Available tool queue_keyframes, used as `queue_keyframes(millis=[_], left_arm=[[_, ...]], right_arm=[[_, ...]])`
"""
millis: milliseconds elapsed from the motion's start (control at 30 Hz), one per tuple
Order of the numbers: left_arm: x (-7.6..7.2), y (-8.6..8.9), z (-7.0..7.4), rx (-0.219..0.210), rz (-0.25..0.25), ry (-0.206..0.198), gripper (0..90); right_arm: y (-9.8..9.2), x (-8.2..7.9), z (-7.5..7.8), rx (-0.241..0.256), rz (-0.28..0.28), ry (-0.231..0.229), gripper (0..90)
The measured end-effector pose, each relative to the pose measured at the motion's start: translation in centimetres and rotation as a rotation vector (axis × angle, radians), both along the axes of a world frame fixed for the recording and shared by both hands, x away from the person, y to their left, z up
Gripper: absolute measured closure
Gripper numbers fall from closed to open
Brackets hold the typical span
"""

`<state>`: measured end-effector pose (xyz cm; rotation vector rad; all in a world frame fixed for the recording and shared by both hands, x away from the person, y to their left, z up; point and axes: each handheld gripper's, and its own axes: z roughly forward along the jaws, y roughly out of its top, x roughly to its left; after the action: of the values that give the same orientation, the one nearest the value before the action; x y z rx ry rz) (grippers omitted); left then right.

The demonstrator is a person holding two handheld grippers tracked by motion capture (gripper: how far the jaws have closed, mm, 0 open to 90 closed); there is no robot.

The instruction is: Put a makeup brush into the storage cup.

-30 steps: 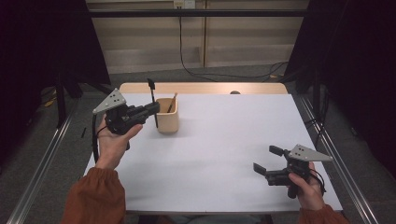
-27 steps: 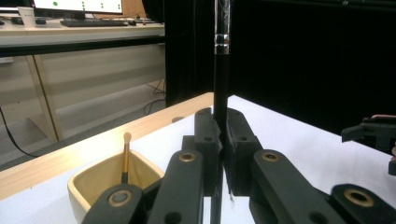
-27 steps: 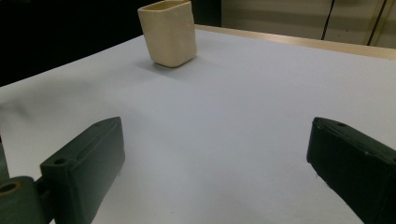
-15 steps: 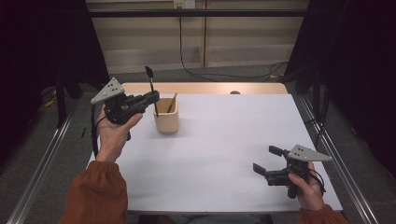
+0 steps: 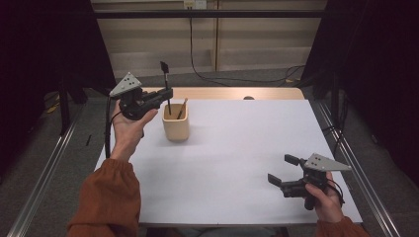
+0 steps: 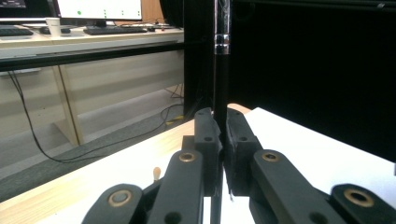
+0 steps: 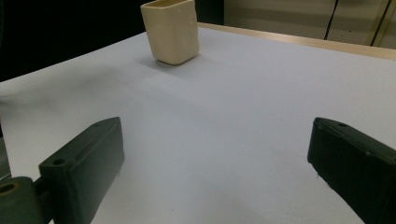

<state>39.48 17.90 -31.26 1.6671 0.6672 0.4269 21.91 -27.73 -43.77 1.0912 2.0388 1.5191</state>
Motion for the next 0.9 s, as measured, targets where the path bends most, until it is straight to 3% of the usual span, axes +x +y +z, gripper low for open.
queue_keyframes(millis=[233, 433, 633, 867, 900], left_arm=[[0.8, -0.6, 0.0, -0.007, 0.0, 0.009, 85.5], [2.1, -0.9, -1.1, -0.002, 0.015, 0.03, 85.5], [3.1, -1.0, -1.8, -0.029, 0.035, 0.038, 85.5], [3.9, -1.3, -2.8, -0.026, 0.037, 0.048, 85.5], [4.1, -1.5, -3.0, -0.01, 0.035, 0.051, 85.5]], right_arm=[[0.1, 0.0, 0.0, -0.001, 0.011, -0.008, 1.7], [0.1, 0.0, 0.0, 0.003, 0.015, -0.004, 1.5], [0.1, 0.0, 0.0, 0.004, 0.015, -0.004, 1.5], [0.1, 0.0, -0.1, 0.007, 0.022, 0.0, 1.6], [0.1, 0.0, -0.1, 0.006, 0.023, 0.001, 1.8]])
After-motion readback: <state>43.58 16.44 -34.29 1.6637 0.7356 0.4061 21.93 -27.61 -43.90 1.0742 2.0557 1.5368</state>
